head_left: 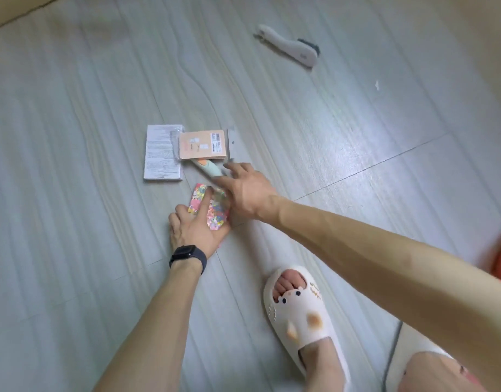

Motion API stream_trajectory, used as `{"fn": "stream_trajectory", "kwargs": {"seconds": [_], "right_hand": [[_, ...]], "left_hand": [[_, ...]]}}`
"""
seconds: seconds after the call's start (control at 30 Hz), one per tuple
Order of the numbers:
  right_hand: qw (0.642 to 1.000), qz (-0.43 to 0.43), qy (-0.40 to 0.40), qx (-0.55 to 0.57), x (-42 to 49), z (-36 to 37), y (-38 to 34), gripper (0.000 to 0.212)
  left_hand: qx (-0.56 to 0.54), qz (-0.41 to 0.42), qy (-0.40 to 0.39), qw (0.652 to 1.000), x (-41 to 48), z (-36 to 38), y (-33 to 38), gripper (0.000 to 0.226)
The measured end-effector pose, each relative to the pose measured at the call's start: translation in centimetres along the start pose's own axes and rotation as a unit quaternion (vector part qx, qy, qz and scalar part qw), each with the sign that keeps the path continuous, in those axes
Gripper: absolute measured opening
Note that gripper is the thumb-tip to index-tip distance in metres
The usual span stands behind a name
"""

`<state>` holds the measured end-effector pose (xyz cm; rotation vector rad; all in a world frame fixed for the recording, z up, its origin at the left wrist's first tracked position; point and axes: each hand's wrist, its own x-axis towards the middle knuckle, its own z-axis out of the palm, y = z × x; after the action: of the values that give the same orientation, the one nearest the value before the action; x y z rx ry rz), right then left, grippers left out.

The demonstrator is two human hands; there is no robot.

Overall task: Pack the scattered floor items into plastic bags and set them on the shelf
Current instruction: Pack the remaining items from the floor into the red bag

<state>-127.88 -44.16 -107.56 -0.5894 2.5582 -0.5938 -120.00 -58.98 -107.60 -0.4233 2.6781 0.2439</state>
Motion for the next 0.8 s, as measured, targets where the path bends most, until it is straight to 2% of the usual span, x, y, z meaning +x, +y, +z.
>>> {"fn": "stream_trajectory", "kwargs": {"seconds": [0.1,0.23,0.33,0.4,0.47,0.6,0.8], "right_hand": [[0.998,0.0,-0.024,-0.062,2.4,0.8,-1.5,0.048],[0.995,0.021,0.006,-0.1,-0.7,0.6,-0.5,0.036],[0.994,0.048,-0.041,-0.091,-5.5,-0.6,1.8,0.039],[0.991,0.07,-0.097,-0.053,-9.0,-2.4,3.4,0.033],[0.988,0.088,-0.121,-0.03,-11.7,-5.0,4.9,0.026],[0.99,0.108,-0.071,-0.062,-18.4,-13.6,7.1,0.024],[0.982,0.141,0.029,-0.119,-31.2,-26.3,9.7,0.023]], "left_hand": [[-0.001,-0.015,-0.064,0.998,-1.7,0.5,-0.1,0.094],[0.027,-0.013,-0.128,0.991,-3.1,0.1,-1.3,0.101],[0.04,-0.013,-0.169,0.985,-4.1,-0.3,-0.8,0.103],[0.04,-0.015,-0.195,0.98,-4.8,-1.3,-0.4,0.101],[0.033,-0.033,-0.213,0.976,-5.0,-2.4,-0.6,0.097],[-0.023,-0.03,-0.19,0.981,-6.8,-6.6,2.3,0.097],[-0.085,0.108,-0.082,0.987,-11.1,-16.6,13.4,0.091]]}}
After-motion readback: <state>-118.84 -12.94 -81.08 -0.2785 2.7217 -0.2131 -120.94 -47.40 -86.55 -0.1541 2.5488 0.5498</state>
